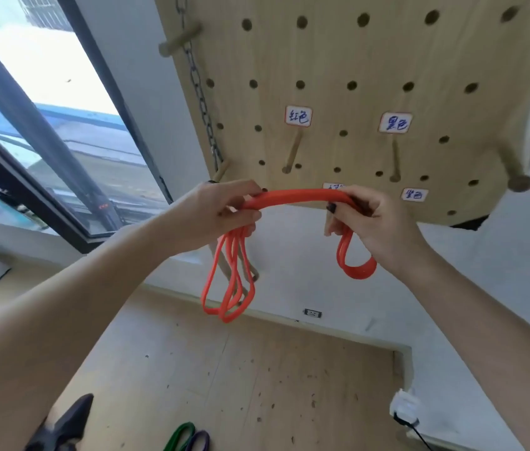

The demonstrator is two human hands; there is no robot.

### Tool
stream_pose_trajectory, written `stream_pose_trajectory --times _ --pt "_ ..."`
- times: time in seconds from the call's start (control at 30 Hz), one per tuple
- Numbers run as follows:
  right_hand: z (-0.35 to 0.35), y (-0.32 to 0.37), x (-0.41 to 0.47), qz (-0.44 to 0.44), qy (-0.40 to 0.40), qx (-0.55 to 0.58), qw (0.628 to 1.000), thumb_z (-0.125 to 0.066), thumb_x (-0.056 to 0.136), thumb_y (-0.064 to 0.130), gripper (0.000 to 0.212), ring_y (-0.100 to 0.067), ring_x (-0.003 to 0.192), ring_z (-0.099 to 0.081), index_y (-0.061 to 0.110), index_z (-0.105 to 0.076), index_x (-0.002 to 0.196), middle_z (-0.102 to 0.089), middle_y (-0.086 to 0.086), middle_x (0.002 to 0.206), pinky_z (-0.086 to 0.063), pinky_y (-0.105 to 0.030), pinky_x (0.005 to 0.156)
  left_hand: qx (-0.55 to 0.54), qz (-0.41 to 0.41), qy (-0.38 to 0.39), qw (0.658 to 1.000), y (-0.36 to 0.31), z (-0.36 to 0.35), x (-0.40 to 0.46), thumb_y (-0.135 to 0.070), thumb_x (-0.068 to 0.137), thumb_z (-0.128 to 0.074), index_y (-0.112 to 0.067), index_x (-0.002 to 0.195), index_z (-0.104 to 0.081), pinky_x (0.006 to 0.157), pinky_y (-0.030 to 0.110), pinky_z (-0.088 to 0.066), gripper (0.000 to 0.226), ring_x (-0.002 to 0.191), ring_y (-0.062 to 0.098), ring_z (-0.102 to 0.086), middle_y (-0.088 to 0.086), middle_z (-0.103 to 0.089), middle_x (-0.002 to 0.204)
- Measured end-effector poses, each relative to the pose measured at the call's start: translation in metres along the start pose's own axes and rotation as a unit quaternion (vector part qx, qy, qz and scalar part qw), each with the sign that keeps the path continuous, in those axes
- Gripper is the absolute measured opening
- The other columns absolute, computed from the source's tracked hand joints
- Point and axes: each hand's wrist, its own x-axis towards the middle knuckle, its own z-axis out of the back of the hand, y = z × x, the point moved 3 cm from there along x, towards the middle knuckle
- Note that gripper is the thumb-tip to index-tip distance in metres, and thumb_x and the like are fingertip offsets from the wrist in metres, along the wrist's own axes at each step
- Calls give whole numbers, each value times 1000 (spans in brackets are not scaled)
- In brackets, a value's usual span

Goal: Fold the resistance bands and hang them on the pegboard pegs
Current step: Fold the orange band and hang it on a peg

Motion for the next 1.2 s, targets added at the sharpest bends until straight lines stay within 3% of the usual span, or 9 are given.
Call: stream_pose_trajectory --times 0.1,0.23,0.37,0.7,0.93,1.07,1.13,1.2 --pt "7 7 9 -7 -40 43 998 -61 101 13 13 -24 73 -71 14 -73 97 -72 -6 74 -56 -33 73 -4 14 -24 1000 -14 15 16 -19 101 -63 -16 109 -63 73 13 -56 9 77 2 -75 -7 -76 85" --pt "14 10 20 -34 -74 63 995 -65 100 19 10 -13 74 -72 15 -74 100 -73 -2 76 -57 -25 74 26 58 -51 997 -24 30 36 -27 101 -63 -19 106 -68 77 22 -59 11 74 0 -71 -10 -75 81" --pt "12 3 32 -50 -92 64 992 -64 100 18 12 -15 75 -71 13 -74 97 -73 -2 76 -57 -24 74 20 62 -80 995 -24 39 54 -30 98 -67 -25 98 -70 72 17 -57 6 71 0 -71 -14 -74 77" --pt "-15 -22 85 -88 -203 86 971 -60 102 16 16 -17 79 -73 24 -70 92 -73 -1 80 -60 -32 79 -3 18 -88 996 22 49 119 -29 96 -70 -25 102 -69 81 31 -63 7 75 1 -74 -11 -77 83" --pt "-53 -41 111 -140 -285 73 945 -59 102 18 19 -15 83 -69 26 -69 88 -73 1 83 -54 -25 78 65 -66 -80 992 69 40 152 -40 101 -58 -30 110 -57 68 43 -59 13 71 12 -70 -9 -73 83" --pt "-68 -51 119 -150 -305 40 939 -60 101 20 19 -6 64 -55 19 -66 83 -64 11 70 -42 -15 64 80 -103 -94 987 81 28 159 -46 101 -47 -31 111 -51 58 43 -56 19 59 18 -62 -2 -65 72" --pt "-72 -52 120 -147 -320 35 935 -59 101 16 24 -6 55 -44 19 -61 78 -53 14 59 -36 -14 56 70 -113 -116 984 83 24 158 -44 102 -48 -31 111 -51 55 42 -56 16 57 20 -60 -2 -62 71" --pt "-76 -50 120 -141 -340 37 929 -57 102 11 23 -5 55 -42 19 -63 81 -53 8 61 -35 -14 53 55 -119 -147 980 83 21 156 -37 103 -55 -31 112 -52 54 40 -55 11 57 20 -59 -3 -61 73"
